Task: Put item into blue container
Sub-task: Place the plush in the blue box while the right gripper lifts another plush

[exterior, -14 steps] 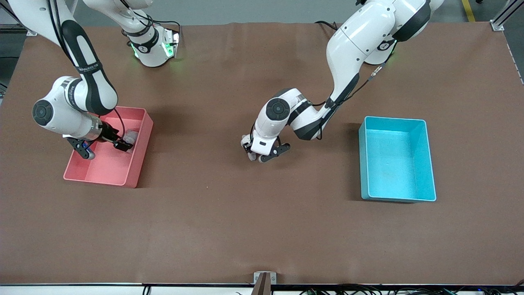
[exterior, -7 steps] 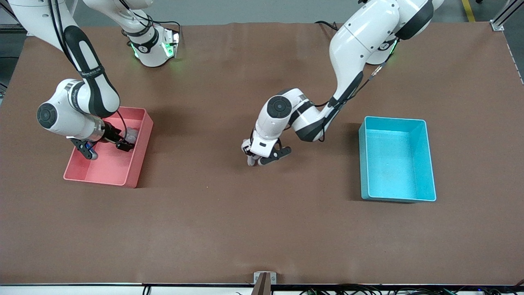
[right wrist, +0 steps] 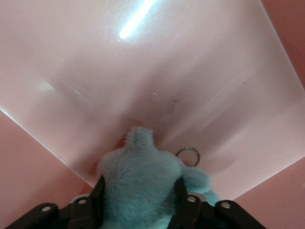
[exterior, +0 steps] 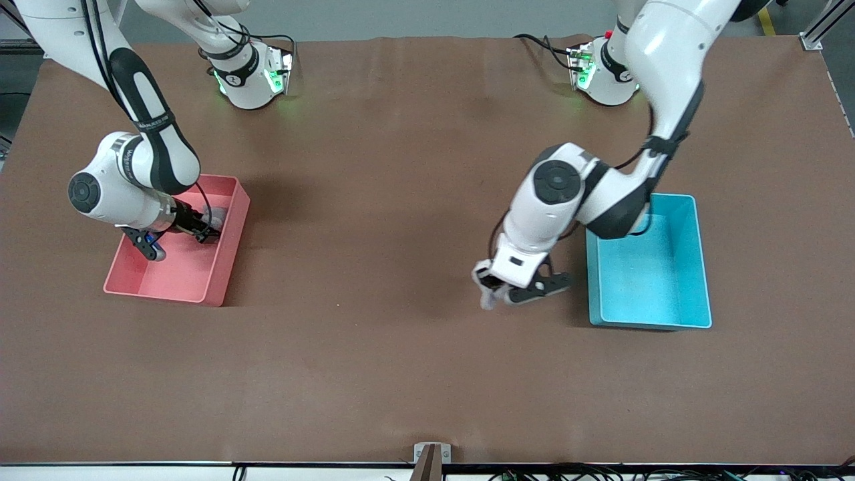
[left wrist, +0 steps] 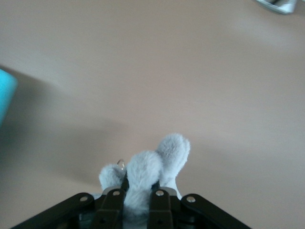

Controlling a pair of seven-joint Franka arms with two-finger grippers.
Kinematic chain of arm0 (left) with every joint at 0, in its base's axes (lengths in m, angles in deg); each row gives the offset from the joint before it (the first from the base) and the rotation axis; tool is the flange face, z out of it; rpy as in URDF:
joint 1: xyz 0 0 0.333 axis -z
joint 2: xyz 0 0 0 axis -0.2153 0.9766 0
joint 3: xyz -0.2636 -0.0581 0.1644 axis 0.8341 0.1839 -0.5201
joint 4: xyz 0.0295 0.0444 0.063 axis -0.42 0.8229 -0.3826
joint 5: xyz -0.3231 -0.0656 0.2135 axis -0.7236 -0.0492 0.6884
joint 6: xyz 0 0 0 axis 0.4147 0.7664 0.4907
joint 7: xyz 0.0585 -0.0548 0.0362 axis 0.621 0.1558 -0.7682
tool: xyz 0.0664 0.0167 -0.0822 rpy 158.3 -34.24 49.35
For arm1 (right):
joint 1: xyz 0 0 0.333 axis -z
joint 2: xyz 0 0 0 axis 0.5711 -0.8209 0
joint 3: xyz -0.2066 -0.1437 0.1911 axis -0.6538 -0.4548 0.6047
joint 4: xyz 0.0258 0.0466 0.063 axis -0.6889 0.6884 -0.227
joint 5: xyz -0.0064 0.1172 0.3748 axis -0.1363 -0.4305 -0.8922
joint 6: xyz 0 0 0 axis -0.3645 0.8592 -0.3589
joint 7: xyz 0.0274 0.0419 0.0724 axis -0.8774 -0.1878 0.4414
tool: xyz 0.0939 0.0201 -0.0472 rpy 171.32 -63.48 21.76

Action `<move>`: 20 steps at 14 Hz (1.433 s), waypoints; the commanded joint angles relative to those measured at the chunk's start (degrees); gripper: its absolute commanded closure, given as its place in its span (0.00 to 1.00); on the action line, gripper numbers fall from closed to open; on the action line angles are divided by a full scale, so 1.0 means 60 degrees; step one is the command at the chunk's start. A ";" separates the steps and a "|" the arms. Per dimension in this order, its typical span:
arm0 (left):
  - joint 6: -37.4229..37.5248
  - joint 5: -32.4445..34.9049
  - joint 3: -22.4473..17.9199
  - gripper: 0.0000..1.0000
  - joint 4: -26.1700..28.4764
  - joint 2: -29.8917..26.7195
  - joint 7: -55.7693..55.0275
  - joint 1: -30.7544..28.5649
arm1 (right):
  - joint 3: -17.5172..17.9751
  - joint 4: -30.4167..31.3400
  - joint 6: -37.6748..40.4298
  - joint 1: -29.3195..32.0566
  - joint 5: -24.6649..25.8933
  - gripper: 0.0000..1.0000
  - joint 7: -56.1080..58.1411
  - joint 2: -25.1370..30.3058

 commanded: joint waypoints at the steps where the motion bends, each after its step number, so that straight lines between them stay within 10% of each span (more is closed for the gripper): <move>1: 0.1405 0.0017 0.0103 0.97 0.0644 -0.0946 0.1499 -0.0854 | 0.0145 0.0104 -0.0040 0.0114 -0.0185 0.83 0.0083 0.0087; 6: 0.2627 0.0017 0.0103 0.92 0.1038 -0.1402 0.3973 -0.2757 | 0.0116 -0.0551 0.1095 0.0143 -0.0156 1.00 0.0156 0.0262; 12: 0.2510 0.0017 0.0103 0.85 0.1434 -0.1169 0.5223 -0.4152 | 0.0086 -0.4753 0.6356 0.0363 0.0516 1.00 0.0377 0.0292; 14: 0.2408 0.0003 0.0074 0.73 0.1420 -0.0891 0.5209 -0.4168 | 0.0145 -0.5619 0.7295 0.0174 0.0489 1.00 -0.0280 0.0307; 16: 0.2319 0.0002 0.0059 0.00 0.1347 -0.0700 0.5194 -0.4226 | 0.0159 -0.5828 0.7489 -0.0410 0.0212 1.00 -0.1143 0.0380; 20: 0.2567 0.0104 0.0059 0.00 0.0574 -0.0640 0.5165 -0.4241 | 0.0159 -0.5931 0.6936 -0.1830 -0.0785 1.00 -0.3368 0.0366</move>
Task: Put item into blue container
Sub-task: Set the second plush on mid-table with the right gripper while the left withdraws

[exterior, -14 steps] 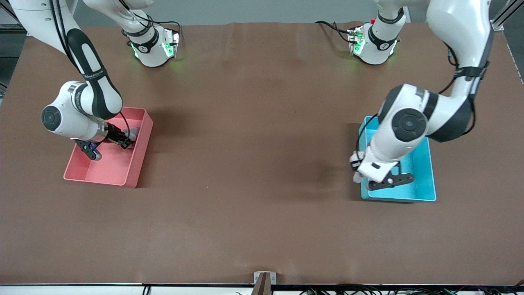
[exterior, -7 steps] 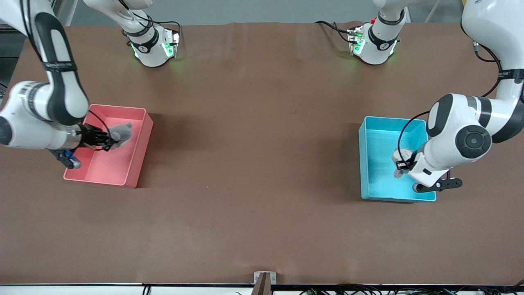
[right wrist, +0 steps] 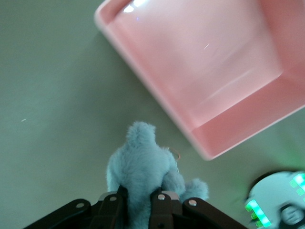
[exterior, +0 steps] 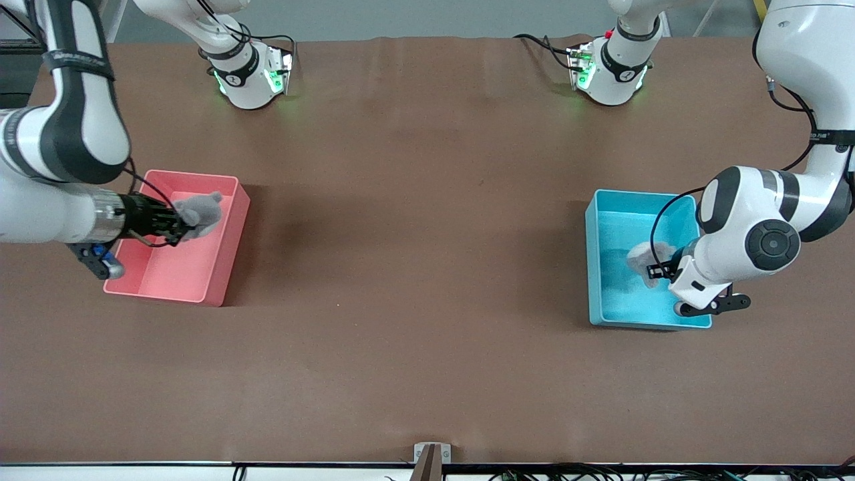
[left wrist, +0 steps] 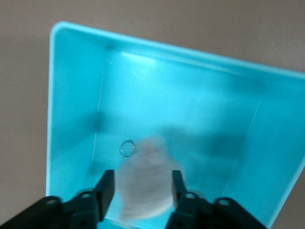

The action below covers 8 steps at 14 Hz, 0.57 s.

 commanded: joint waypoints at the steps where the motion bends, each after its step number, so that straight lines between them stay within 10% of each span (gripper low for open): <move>1: 0.0602 0.0091 0.0048 0.00 -0.0870 -0.0043 0.0029 -0.0044 | -0.0034 -0.0041 -0.0615 -0.1059 -0.0342 1.00 -0.1721 -0.0052; 8: 0.1265 -0.0845 0.0441 0.00 -0.1093 -0.0116 -0.0833 0.0073 | -0.0077 -0.0040 -0.4655 -0.4839 -0.0167 1.00 -0.6879 -0.1645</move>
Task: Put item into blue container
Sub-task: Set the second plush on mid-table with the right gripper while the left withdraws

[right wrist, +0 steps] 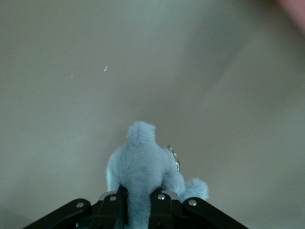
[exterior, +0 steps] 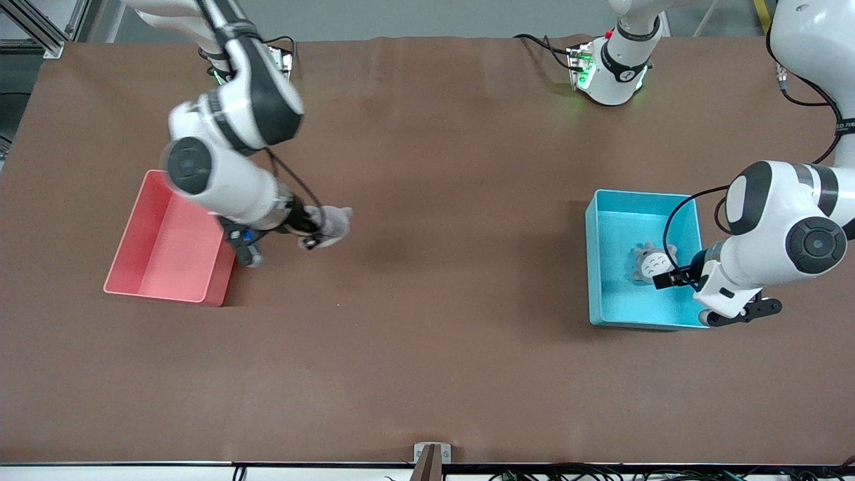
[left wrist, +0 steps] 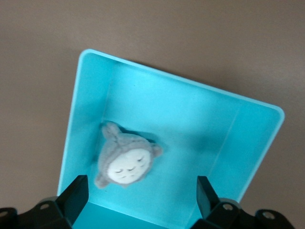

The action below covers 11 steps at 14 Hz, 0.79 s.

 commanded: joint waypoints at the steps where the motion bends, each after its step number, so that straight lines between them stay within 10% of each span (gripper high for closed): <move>1: 0.0191 -0.0279 0.0495 0.00 0.0060 -0.0093 -0.0713 0.0003 | -0.0167 -0.0118 -0.1628 -0.1065 0.0125 1.00 -0.1559 -0.1228; 9: 0.0104 -0.0294 0.1390 0.00 0.0045 0.0111 -0.4477 0.1130 | -0.0196 -0.0821 -0.3524 -0.2387 0.0360 0.98 -0.3748 -0.3400; 10: 0.0031 -0.0280 0.1405 0.00 0.0016 0.0257 -0.4742 0.1348 | -0.0197 -0.0821 -0.3525 -0.2387 0.0418 0.93 -0.3748 -0.3415; 11: -0.0129 -0.0294 0.1390 0.00 0.0030 0.0302 -0.5078 0.1568 | -0.0197 -0.0807 -0.3510 -0.2358 0.0506 0.57 -0.3748 -0.3415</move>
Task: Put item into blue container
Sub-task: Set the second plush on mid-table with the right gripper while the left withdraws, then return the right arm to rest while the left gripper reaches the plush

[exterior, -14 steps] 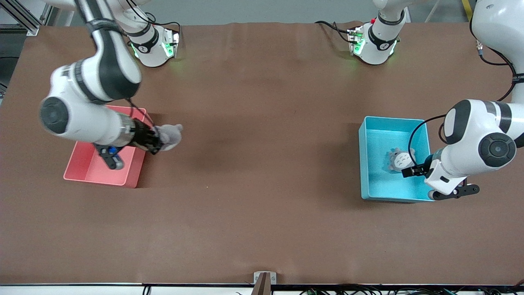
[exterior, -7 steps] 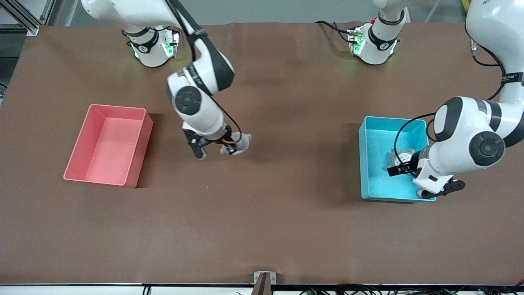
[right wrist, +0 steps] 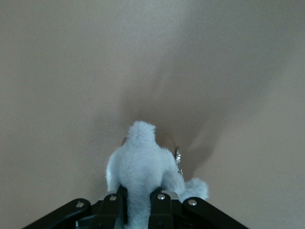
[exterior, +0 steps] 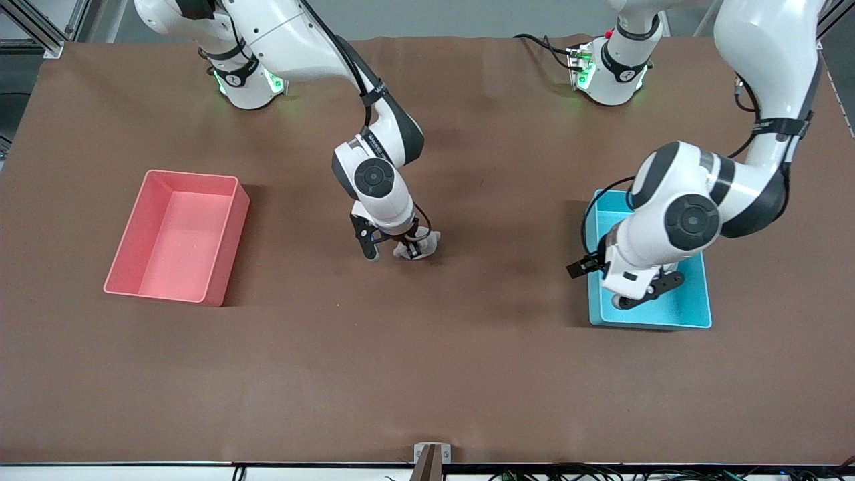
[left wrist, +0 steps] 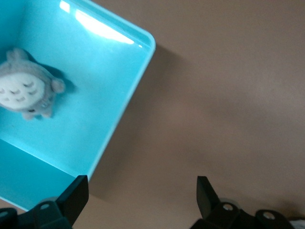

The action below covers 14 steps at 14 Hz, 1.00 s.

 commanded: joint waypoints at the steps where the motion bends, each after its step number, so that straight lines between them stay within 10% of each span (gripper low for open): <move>1: -0.0397 -0.0099 0.0001 0.00 -0.0081 0.0253 -0.0992 0.0467 | -0.0128 -0.0133 0.0084 -0.0049 0.0502 0.06 -0.0268 -0.0008; 6: -0.1203 -0.0143 0.0015 0.00 -0.0169 0.0707 -0.2430 0.1142 | -0.0143 -0.0425 0.1089 0.0579 0.1439 0.00 0.0678 0.0401; 14: -0.1338 -0.0143 0.0016 0.10 -0.0096 0.0737 -0.2887 0.1437 | -0.0128 -0.0252 0.4578 0.3535 0.1486 0.00 0.9665 0.2714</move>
